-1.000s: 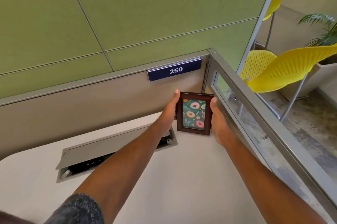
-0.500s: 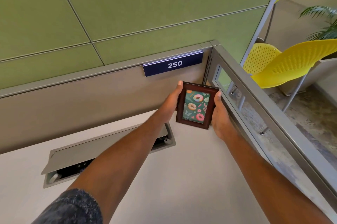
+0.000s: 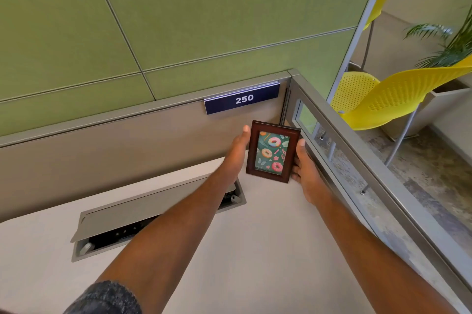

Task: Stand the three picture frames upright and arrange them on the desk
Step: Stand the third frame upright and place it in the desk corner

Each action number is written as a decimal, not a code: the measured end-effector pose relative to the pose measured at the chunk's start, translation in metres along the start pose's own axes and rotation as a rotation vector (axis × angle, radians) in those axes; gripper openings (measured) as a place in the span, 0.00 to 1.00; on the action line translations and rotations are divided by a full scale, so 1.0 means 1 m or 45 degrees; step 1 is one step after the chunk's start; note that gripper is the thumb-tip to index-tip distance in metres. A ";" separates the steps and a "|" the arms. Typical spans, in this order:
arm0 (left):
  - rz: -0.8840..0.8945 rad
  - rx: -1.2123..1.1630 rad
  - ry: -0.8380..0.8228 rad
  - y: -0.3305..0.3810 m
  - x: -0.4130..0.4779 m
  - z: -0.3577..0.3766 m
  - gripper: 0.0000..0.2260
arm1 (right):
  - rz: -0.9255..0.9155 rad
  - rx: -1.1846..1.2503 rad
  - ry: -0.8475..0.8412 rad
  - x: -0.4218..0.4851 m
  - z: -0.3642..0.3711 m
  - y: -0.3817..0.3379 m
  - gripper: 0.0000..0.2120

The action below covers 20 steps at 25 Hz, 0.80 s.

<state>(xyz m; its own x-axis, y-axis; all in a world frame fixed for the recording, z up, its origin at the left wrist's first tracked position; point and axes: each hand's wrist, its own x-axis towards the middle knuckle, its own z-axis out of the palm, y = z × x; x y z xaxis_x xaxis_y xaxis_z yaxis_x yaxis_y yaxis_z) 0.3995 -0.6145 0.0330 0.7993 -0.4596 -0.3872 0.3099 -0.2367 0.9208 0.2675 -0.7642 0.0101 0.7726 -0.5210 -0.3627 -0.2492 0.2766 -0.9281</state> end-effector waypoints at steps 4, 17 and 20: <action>0.033 0.049 0.249 0.000 -0.038 -0.018 0.32 | -0.079 -0.032 0.025 -0.040 -0.001 0.000 0.25; 0.154 0.015 0.430 -0.046 -0.226 -0.111 0.23 | -0.045 -0.437 -0.302 -0.172 0.071 0.023 0.51; 0.136 -0.005 0.478 -0.058 -0.267 -0.133 0.20 | -0.054 -0.504 -0.426 -0.198 0.099 0.031 0.54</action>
<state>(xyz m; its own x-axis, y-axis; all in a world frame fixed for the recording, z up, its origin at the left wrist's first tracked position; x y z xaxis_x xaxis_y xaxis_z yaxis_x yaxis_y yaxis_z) 0.2367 -0.3646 0.0889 0.9598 -0.1360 -0.2455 0.2159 -0.2008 0.9555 0.1643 -0.5726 0.0614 0.9151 -0.2204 -0.3377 -0.3655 -0.0997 -0.9255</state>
